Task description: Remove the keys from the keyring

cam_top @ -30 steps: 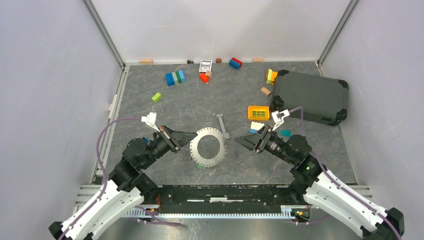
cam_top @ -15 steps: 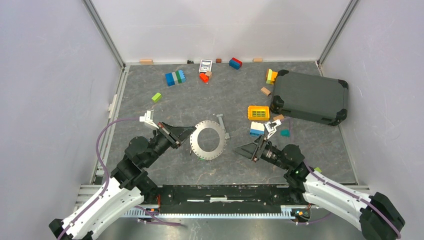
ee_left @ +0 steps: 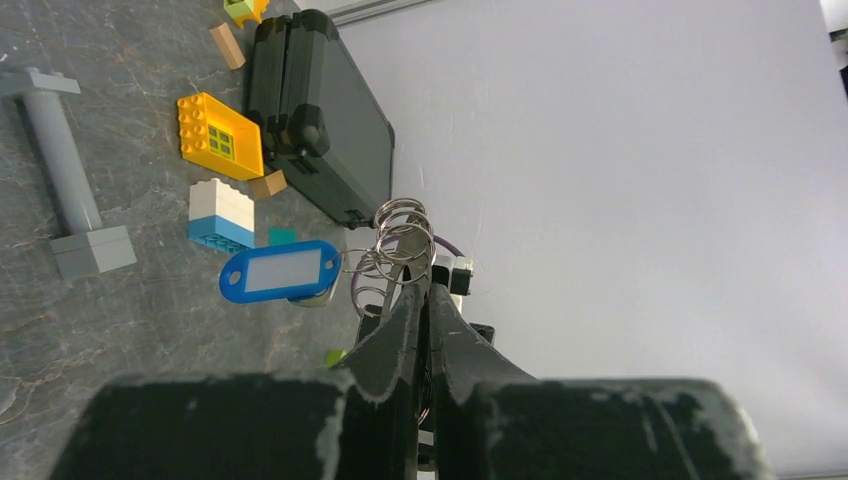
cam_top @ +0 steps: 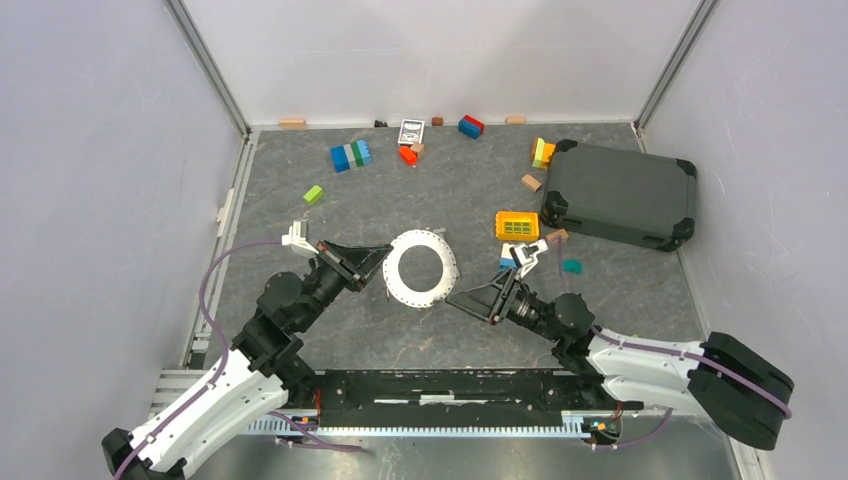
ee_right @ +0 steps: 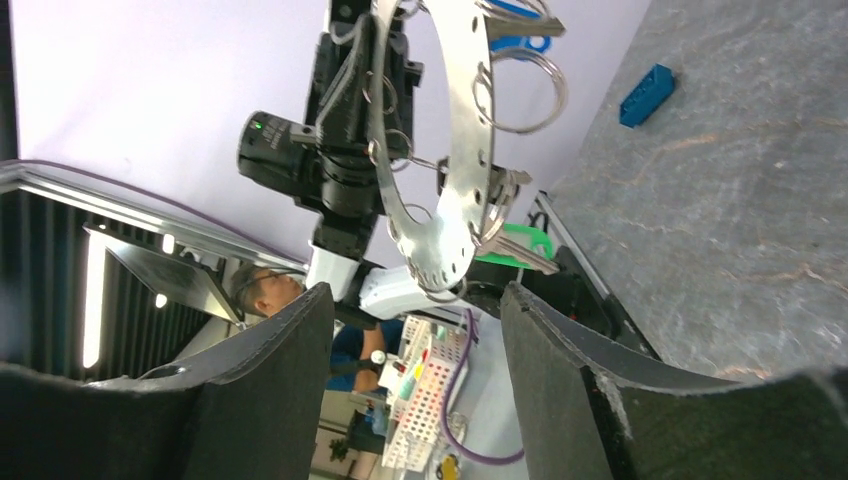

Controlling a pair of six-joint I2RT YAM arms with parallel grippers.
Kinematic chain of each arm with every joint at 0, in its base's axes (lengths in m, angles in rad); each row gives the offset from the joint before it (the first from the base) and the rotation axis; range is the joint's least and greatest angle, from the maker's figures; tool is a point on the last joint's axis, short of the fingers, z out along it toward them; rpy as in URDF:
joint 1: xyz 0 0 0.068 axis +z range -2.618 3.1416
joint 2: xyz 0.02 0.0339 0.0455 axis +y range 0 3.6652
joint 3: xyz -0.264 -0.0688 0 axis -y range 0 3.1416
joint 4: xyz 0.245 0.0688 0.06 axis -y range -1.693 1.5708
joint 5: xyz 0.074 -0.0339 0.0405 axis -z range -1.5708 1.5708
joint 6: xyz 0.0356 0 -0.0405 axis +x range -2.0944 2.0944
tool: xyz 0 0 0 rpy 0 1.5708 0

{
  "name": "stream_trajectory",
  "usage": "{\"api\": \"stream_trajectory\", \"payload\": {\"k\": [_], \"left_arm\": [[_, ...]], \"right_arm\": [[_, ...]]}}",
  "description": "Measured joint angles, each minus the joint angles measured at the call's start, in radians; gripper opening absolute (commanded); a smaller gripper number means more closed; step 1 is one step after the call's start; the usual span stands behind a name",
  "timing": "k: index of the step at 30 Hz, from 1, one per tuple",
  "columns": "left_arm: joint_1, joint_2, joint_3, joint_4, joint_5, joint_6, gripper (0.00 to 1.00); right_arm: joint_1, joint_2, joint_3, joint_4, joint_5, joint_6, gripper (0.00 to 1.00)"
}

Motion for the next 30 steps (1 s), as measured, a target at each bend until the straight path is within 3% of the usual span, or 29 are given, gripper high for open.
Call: {"api": "stream_trajectory", "payload": {"k": [17,24,28,30], "left_arm": [[0.0,-0.019,-0.037,0.075,-0.023,-0.054,0.02],[0.0,-0.044,-0.061,0.082,-0.025,-0.066,0.02],[0.0,-0.066,-0.073,0.078,-0.026,-0.069,0.02],[-0.001,-0.081,-0.078,0.078,-0.023,-0.071,0.02]], "right_arm": [[0.058,0.255,0.108,0.282,0.097,0.092,0.34],[0.066,0.262,0.11,0.293,0.124,0.097,0.18],[0.066,0.234,0.11,0.269,0.157,0.072,0.01],[0.066,0.208,0.11,0.231,0.175,0.05,0.0]]}}
